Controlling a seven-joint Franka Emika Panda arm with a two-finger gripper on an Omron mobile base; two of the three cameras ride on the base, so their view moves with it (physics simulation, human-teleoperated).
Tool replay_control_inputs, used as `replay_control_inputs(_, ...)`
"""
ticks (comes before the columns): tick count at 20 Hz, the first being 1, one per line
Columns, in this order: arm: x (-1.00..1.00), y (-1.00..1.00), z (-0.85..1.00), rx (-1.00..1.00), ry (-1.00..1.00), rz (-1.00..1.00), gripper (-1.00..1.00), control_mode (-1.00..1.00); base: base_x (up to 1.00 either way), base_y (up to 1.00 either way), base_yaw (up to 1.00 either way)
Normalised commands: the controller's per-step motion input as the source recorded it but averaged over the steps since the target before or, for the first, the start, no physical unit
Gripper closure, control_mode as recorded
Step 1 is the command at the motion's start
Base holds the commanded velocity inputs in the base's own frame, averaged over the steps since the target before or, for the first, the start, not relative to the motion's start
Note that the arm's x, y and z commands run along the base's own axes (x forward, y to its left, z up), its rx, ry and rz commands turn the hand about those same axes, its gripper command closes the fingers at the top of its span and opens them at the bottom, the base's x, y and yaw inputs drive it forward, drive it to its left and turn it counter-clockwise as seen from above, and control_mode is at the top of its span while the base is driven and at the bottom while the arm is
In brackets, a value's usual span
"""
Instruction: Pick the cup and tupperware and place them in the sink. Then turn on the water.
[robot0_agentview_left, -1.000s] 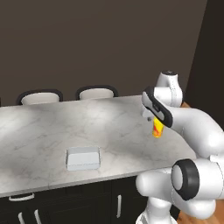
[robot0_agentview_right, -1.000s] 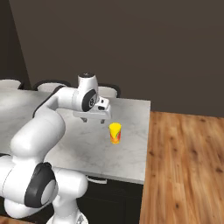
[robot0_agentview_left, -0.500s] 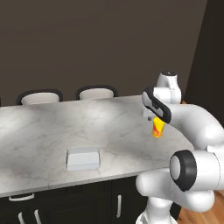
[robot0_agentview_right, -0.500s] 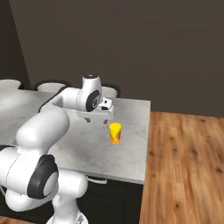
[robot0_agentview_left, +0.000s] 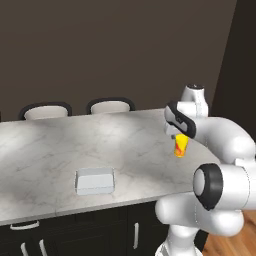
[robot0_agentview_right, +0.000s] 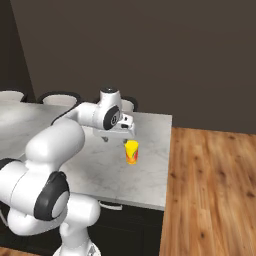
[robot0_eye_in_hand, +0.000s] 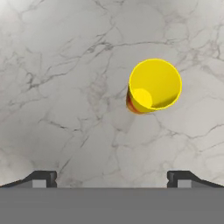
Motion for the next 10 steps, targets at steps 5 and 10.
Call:
replay_control_inputs(5, 0.09, -0.05, -0.14, 0.0, 0.0, 0.0, -1.0, -1.0, 0.0, 0.0, 0.0)
replay_control_inputs(10, 0.09, -0.07, -0.09, 0.0, 0.0, 0.0, -1.0, -1.0, 0.0, 0.0, 0.0)
